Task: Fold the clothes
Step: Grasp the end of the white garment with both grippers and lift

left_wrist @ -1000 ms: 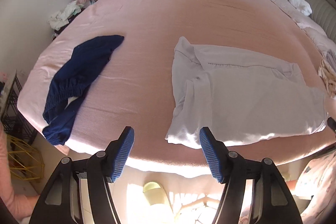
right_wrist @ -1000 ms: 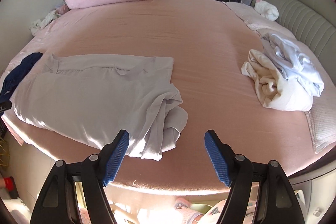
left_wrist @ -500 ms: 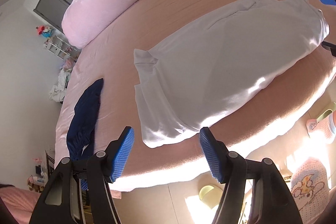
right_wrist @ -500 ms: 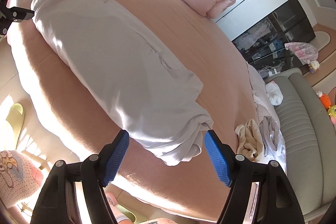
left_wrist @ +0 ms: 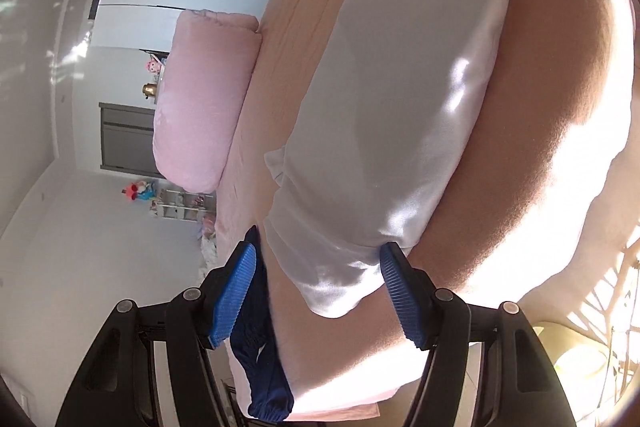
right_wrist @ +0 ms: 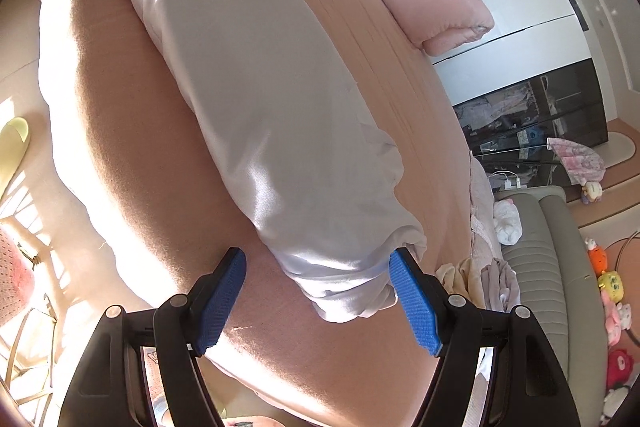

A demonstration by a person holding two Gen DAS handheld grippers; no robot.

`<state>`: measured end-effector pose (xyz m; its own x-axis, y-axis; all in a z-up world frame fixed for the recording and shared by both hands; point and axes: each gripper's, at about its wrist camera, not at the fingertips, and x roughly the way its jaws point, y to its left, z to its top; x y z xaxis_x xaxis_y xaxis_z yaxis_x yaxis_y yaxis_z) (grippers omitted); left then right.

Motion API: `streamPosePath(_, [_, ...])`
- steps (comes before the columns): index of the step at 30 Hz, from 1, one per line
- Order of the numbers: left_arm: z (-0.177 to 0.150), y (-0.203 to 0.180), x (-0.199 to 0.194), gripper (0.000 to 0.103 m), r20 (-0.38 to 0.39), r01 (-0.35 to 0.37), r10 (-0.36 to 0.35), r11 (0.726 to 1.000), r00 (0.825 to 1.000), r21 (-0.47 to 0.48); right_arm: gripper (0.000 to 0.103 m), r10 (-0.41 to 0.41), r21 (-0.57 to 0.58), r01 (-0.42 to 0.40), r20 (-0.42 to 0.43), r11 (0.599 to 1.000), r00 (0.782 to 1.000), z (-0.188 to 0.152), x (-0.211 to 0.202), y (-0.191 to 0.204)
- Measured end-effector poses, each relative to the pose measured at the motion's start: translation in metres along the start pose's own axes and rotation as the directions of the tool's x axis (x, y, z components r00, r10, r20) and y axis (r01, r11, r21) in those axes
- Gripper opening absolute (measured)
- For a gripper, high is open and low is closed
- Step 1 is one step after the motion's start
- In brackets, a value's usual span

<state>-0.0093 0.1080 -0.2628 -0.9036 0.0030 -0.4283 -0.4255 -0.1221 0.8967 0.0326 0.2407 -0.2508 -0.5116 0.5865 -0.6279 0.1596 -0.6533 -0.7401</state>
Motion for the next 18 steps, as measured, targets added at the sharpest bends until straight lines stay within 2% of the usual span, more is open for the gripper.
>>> streamPosePath(2, [0.0, -0.007, 0.003, 0.063, -0.001, -0.019, 0.019, 0.999, 1.0, 0.031, 0.074, -0.014, -0.031, 0.014, 0.002, 0.999, 1.0, -0.001, 0.002, 0.004])
streamPosePath(5, [-0.001, -0.018, 0.001, 0.064, 0.022, -0.052, 0.05, 0.995, 0.999, 0.088, 0.074, -0.077, -0.103, 0.079, 0.02, 0.992, 0.997, -0.001, 0.002, 0.013])
streamPosePath(9, [-0.008, -0.026, -0.013, 0.064, 0.068, -0.03, 0.02, 0.987, 0.997, 0.155, 0.074, -0.132, -0.202, 0.139, 0.048, 0.969, 0.99, -0.006, 0.001, 0.025])
streamPosePath(11, [-0.01, -0.029, -0.019, 0.069, 0.079, -0.032, 0.019, 0.986, 0.997, 0.166, 0.074, -0.126, -0.199, 0.133, 0.048, 0.971, 0.991, -0.008, 0.0, 0.025])
streamPosePath(16, [-0.006, -0.036, -0.009, 0.079, 0.081, -0.09, 0.076, 0.978, 0.994, 0.187, 0.074, -0.1, -0.174, 0.103, 0.026, 0.979, 0.995, -0.007, 0.006, 0.021])
streamPosePath(18, [-0.004, -0.038, -0.005, 0.084, 0.087, -0.099, 0.082, 0.972, 0.993, 0.212, 0.074, -0.111, -0.196, 0.115, 0.031, 0.974, 0.993, -0.007, 0.006, 0.025])
